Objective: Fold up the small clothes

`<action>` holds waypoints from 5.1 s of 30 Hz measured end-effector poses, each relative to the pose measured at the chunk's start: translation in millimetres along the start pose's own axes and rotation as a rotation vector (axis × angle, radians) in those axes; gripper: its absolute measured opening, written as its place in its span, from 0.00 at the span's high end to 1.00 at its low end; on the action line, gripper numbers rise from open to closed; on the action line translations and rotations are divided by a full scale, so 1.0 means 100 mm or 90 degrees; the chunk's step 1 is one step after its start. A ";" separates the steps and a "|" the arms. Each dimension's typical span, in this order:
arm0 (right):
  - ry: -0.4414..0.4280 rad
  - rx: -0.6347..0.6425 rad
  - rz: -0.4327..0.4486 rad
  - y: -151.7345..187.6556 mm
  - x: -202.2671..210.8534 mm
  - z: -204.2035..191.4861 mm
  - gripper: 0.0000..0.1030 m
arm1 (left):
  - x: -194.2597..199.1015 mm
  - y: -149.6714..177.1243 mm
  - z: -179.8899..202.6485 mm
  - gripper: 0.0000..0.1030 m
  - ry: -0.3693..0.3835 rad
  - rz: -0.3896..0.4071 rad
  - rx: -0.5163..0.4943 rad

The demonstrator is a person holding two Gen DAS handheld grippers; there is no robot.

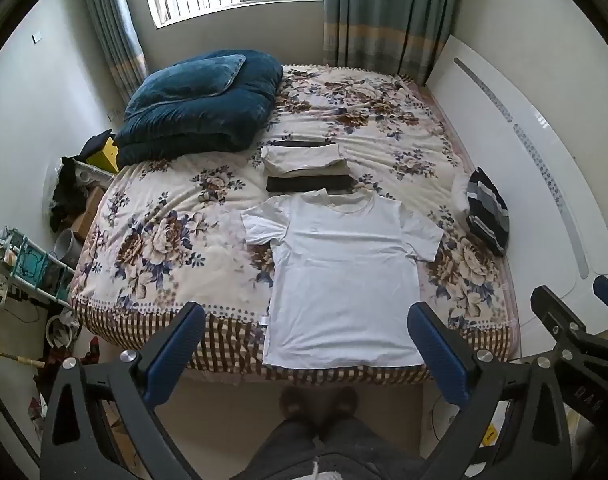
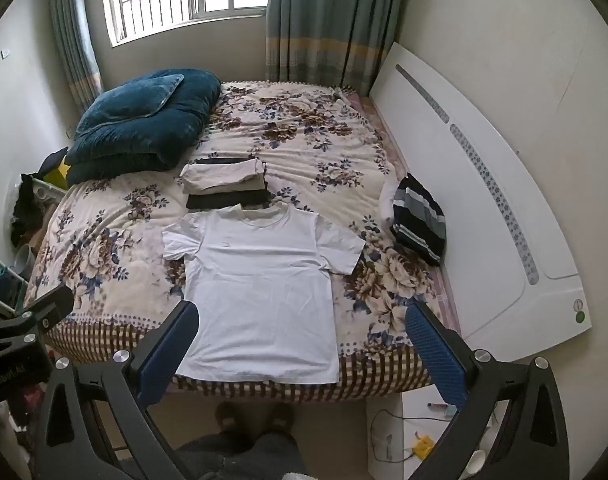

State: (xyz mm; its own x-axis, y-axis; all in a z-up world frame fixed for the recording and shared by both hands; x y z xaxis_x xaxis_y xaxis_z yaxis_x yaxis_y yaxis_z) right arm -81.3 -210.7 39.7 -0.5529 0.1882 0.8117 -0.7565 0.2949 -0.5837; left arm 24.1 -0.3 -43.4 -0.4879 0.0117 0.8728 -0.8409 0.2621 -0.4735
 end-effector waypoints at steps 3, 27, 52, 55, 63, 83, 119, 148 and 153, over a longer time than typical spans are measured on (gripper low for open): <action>-0.006 -0.003 0.000 0.00 0.00 0.00 0.00 | 0.00 0.00 -0.01 0.00 -0.001 -0.003 0.000; -0.005 0.003 0.009 -0.09 0.08 -0.04 0.00 | 0.05 -0.08 -0.03 0.00 0.003 0.004 0.000; -0.005 0.006 0.016 -0.11 0.10 -0.02 0.00 | 0.05 -0.19 -0.02 0.00 0.004 0.012 0.004; -0.006 0.008 0.018 -0.25 0.18 -0.07 0.00 | 0.07 -0.27 0.04 0.00 0.004 0.011 0.004; -0.006 0.007 0.019 -0.24 0.18 -0.07 0.00 | 0.06 -0.23 0.03 0.00 0.005 0.013 0.005; -0.005 0.007 0.020 -0.24 0.18 -0.10 0.00 | 0.10 -0.33 0.05 0.00 0.006 0.015 0.006; 0.037 -0.646 -0.309 0.53 -6.75 2.21 0.05 | -5.05 -0.66 -0.04 0.00 -0.126 -0.240 0.073; 0.069 0.131 -0.215 0.49 -7.93 -1.61 0.64 | -5.93 0.07 -1.16 0.00 -0.159 -0.273 0.142; 0.025 0.064 -0.259 0.67 -7.51 -1.37 0.41 | -5.99 0.24 -1.44 0.00 -0.139 -0.279 0.195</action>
State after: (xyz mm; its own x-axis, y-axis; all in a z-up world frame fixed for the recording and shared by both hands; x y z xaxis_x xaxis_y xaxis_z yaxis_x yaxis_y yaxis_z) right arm 331.5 -204.5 -606.1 -0.1896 0.1107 0.9756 -0.9420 0.2597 -0.2125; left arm 330.2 137.9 -560.9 -0.0891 -0.2426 0.9660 -0.9890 -0.0936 -0.1147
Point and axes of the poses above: each gripper's, at about its wrist camera, not at the fingertips, and x roughly against the way its jaws point, z to its right, y to its underside, the point moved 5 cm from there along -x, roughly the way its jaws point, and after that the axes turned 14 degrees about -x, right-handed, at the moved point
